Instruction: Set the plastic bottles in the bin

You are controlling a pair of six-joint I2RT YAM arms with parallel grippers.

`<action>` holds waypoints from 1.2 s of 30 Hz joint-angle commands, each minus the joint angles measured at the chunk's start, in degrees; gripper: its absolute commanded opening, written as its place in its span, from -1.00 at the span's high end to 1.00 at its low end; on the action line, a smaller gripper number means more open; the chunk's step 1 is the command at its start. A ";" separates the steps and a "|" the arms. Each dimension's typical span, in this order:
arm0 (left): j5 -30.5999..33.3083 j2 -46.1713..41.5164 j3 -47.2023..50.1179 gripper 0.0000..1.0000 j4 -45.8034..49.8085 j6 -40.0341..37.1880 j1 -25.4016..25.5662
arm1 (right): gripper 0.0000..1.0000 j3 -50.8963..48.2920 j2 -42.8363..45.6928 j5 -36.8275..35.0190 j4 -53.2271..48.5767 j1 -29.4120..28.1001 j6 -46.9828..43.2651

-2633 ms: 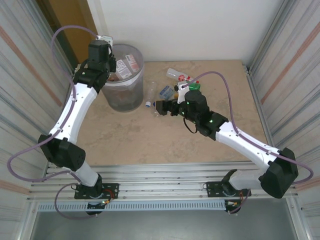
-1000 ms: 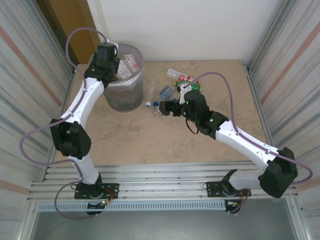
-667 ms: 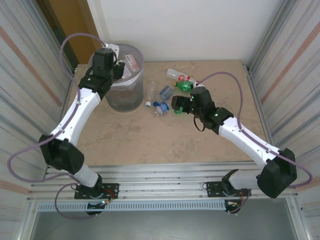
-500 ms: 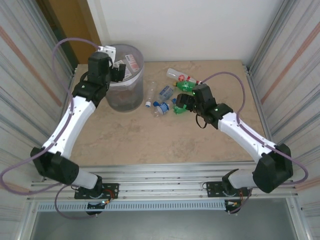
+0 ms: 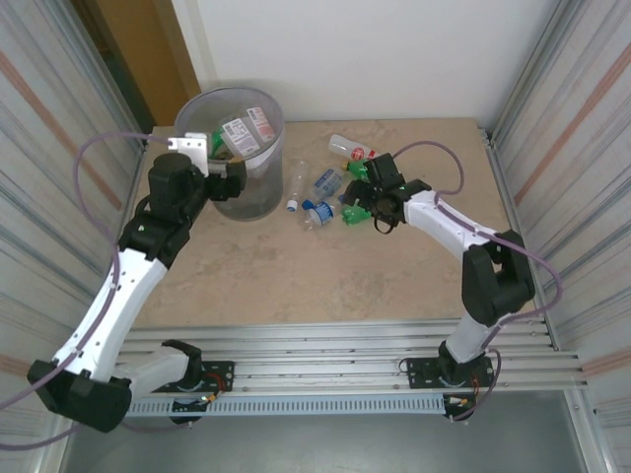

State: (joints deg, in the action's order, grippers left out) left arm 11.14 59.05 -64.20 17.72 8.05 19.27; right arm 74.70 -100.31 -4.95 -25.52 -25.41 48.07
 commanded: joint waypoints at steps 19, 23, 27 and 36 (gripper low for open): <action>-1.00 -4.36 7.16 -0.97 -3.46 5.46 0.13 | -0.60 3.98 -12.17 -3.40 2.25 0.88 6.95; -1.21 -3.92 7.16 -0.97 -3.78 5.48 0.11 | -0.51 2.89 -12.36 -2.69 2.58 1.23 6.95; -1.62 -3.50 7.02 -0.97 -3.87 5.83 0.13 | -0.49 2.31 -12.85 -2.26 2.44 1.32 6.55; -1.72 -3.33 7.84 -0.97 -4.42 6.53 0.08 | -0.40 0.90 -14.23 -1.49 2.19 1.50 4.50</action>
State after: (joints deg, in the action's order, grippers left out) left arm 10.00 55.61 -57.17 15.73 13.58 19.25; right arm 76.40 -113.36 -6.37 -22.35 -24.32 53.52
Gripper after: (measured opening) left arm 0.987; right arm 0.703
